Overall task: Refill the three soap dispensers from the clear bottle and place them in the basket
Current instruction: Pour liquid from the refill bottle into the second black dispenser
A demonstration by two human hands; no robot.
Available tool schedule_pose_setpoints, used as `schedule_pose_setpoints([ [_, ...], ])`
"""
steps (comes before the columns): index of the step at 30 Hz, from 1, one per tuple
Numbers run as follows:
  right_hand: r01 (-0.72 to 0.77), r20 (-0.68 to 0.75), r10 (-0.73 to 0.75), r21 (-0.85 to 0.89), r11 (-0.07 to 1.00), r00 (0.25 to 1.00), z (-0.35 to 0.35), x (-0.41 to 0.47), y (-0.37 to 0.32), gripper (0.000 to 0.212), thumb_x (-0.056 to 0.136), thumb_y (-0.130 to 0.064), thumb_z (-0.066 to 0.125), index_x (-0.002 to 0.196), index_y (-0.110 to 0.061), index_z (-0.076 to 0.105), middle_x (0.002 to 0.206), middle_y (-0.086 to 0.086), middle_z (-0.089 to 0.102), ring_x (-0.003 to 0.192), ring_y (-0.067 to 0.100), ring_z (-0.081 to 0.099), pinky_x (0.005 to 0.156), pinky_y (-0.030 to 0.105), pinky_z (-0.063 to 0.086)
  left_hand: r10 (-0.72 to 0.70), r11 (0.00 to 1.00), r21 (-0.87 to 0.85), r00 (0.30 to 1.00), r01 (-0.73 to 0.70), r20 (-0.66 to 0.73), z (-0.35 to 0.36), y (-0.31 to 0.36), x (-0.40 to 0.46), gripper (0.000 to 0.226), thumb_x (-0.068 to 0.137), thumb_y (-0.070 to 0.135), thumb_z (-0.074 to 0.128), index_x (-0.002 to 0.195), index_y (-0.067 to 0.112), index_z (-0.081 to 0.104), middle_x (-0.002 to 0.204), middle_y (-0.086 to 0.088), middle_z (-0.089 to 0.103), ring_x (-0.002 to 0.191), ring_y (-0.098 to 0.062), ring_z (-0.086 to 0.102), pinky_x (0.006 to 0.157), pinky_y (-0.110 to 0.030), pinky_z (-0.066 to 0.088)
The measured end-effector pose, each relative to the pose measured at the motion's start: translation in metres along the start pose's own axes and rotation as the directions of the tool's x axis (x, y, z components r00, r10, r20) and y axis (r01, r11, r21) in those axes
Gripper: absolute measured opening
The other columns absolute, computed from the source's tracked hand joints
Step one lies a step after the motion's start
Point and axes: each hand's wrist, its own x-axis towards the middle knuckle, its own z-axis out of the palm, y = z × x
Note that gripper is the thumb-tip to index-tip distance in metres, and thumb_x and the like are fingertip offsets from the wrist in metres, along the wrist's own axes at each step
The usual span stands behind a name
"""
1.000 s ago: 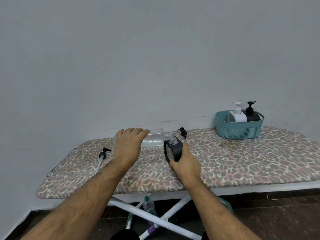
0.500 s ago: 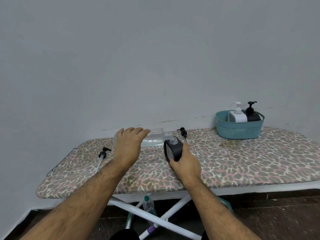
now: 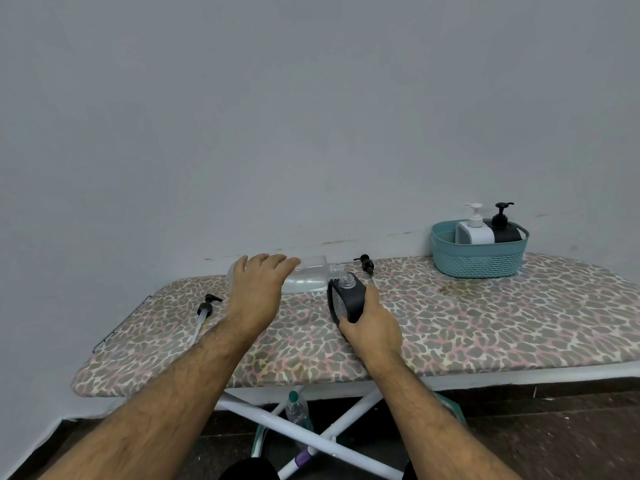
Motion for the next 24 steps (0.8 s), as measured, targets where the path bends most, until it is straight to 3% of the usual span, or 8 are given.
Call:
schedule_pose_setpoints([
  [24, 0.006, -0.004, -0.006, 0.011, 1.000, 1.000, 0.0009, 0.0002, 0.0016, 0.070, 0.084, -0.044, 0.070, 0.141, -0.025, 0.033, 0.071, -0.014, 0.055, 0.055, 0.004, 0.047, 0.044, 0.020, 0.028, -0.008, 1.000, 0.012, 1.000, 0.008, 0.007, -0.0022, 0.0020, 0.0008, 0.080, 0.074, -0.009, 0.069, 0.138, 0.035, 0.049, 0.138, 0.006, 0.056, 0.128, -0.023, 0.049, 0.113, -0.053, 0.026],
])
